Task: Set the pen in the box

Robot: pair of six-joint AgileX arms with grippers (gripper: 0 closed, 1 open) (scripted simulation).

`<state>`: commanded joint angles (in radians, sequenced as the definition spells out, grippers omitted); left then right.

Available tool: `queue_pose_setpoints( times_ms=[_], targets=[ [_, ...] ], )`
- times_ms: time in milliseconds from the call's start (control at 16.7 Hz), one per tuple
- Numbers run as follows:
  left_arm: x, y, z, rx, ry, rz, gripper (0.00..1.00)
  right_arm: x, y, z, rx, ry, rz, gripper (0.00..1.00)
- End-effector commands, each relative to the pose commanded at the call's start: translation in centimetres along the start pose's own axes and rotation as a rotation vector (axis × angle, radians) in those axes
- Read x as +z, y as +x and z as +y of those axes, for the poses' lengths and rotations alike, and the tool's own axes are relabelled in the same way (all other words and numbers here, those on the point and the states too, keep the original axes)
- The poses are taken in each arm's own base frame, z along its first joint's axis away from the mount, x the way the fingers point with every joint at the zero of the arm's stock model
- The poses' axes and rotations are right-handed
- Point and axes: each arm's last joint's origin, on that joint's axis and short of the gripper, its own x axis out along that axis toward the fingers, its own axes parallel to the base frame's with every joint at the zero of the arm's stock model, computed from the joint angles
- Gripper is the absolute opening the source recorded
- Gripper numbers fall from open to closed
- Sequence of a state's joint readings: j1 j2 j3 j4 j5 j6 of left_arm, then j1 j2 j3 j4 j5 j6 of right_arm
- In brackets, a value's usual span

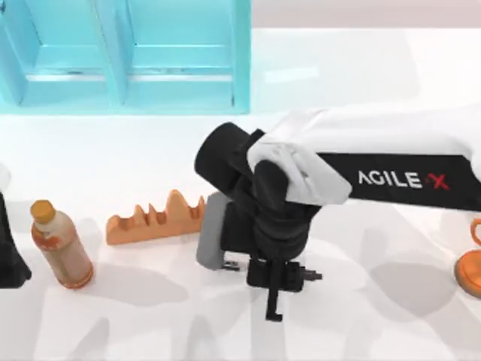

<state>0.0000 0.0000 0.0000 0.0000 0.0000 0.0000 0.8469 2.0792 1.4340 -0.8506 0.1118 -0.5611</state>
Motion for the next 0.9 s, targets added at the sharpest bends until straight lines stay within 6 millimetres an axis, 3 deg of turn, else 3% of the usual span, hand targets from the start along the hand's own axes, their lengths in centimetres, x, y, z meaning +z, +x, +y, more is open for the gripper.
queue_pose_setpoints(
  times_ms=[480,900],
  targets=[
    [0.0,0.0,0.0,0.000,0.000,0.000,1.00,-0.1,-7.7,-1.0,-0.004,0.002,-0.004,0.00],
    [0.0,0.0,0.0,0.000,0.000,0.000,1.00,-0.2,-8.1,-1.2,0.000,0.013,0.004,0.00]
  ],
)
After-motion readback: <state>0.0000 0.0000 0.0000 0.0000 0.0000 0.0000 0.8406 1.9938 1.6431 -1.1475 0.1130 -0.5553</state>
